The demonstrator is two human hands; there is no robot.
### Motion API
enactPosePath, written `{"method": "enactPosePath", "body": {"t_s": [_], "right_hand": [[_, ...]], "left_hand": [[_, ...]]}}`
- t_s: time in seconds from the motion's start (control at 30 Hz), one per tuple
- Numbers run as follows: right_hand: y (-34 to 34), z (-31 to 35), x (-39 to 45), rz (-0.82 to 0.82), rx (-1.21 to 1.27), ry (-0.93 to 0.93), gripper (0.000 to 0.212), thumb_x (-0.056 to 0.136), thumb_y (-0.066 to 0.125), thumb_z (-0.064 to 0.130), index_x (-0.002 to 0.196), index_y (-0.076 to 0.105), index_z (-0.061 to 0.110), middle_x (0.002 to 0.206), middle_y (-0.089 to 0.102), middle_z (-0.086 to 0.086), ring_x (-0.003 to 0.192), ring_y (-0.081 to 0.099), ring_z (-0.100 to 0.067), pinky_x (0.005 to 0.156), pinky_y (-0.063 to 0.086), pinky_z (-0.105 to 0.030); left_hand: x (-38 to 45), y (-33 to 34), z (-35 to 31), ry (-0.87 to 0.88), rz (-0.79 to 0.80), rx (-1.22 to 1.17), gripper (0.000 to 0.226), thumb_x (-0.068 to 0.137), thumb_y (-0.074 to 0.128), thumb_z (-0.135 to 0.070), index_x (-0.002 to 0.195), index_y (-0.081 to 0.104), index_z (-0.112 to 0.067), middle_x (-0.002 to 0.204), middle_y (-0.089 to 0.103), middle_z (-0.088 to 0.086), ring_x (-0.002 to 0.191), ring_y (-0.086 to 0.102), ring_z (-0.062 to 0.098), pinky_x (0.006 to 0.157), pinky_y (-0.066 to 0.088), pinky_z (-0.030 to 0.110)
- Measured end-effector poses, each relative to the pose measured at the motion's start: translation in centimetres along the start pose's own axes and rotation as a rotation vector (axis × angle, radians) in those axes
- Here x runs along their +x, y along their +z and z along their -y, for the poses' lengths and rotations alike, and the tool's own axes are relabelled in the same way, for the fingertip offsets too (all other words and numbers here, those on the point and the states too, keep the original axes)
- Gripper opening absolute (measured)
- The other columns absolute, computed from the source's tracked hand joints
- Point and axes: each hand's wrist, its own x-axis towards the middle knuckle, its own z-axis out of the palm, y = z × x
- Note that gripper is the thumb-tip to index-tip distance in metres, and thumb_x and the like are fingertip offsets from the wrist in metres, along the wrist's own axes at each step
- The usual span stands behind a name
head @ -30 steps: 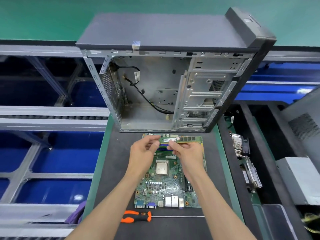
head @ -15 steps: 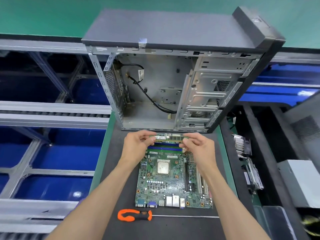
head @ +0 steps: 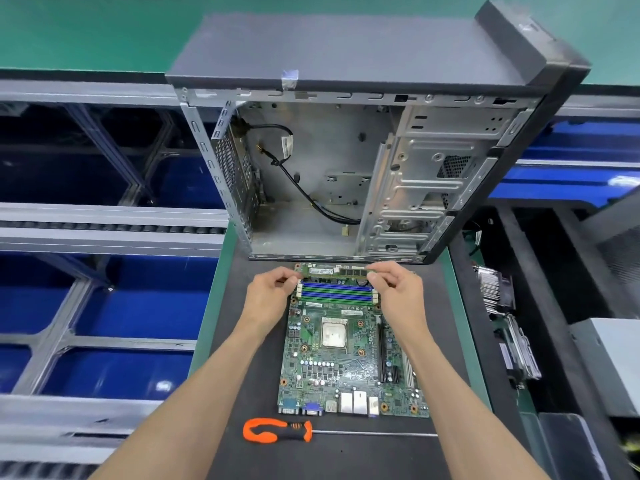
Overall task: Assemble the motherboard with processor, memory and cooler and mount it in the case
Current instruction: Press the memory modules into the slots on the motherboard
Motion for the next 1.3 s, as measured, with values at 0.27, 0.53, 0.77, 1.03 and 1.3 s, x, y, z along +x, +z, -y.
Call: {"method": "enactPosePath", "body": {"t_s": [0.27,0.53,0.77,1.03,1.3], "right_hand": [[0.2,-0.3,0.1,0.003,-0.067,-0.023,0.021,0.096,0.063,0.009,0.091,0.072,0.027,0.085,0.074,0.013,0.086,0.067,0.002,0.071,0.046,-0.015],[0.3,-0.4,-0.1,0.001,-0.13,-0.061,0.022,0.095,0.062,0.005,0.089,0.071,0.024,0.087,0.072,0.015,0.084,0.064,0.01,0.066,0.043,-0.003],[-0.2,-0.9,0.1,0.007,-0.169,-0.097,0.02,0.092,0.067,0.005,0.089,0.076,0.023,0.083,0.072,0.016,0.078,0.064,0.003,0.066,0.043,-0.007],[-2.5,-0.2,1.4,0.124,-0.278,-0.138,0.026,0.09,0.072,0.009,0.086,0.078,0.033,0.078,0.072,0.02,0.074,0.064,0.004,0.065,0.044,-0.007],[-2.9,0.0,1.9,0.172,-0.382,-0.14,0.027,0.088,0.074,0.009,0.077,0.073,0.034,0.08,0.072,0.018,0.079,0.064,0.002,0.068,0.045,-0.006]], "left_hand": [[0.5,0.0,-0.2,-0.032,0.039,0.018,0.018,0.1,0.057,-0.019,0.095,0.073,-0.024,0.076,0.062,-0.006,0.075,0.053,0.011,0.071,0.041,0.023],[0.5,0.0,-0.1,-0.013,0.027,0.045,0.023,0.1,0.056,-0.019,0.091,0.072,-0.032,0.076,0.063,-0.009,0.075,0.053,0.008,0.068,0.041,0.021],[-0.3,0.9,-0.5,0.063,0.015,-0.059,0.02,0.096,0.063,-0.024,0.087,0.077,-0.035,0.101,0.067,-0.011,0.089,0.062,0.008,0.08,0.047,0.025],[-0.6,1.5,-0.1,0.129,-0.07,-0.003,0.022,0.095,0.066,-0.026,0.079,0.072,-0.04,0.088,0.073,-0.014,0.082,0.063,0.009,0.077,0.051,0.03],[-0.5,1.6,0.2,0.158,-0.079,0.057,0.016,0.095,0.065,-0.031,0.083,0.072,-0.038,0.081,0.071,-0.009,0.077,0.061,0.012,0.069,0.05,0.026]]}}
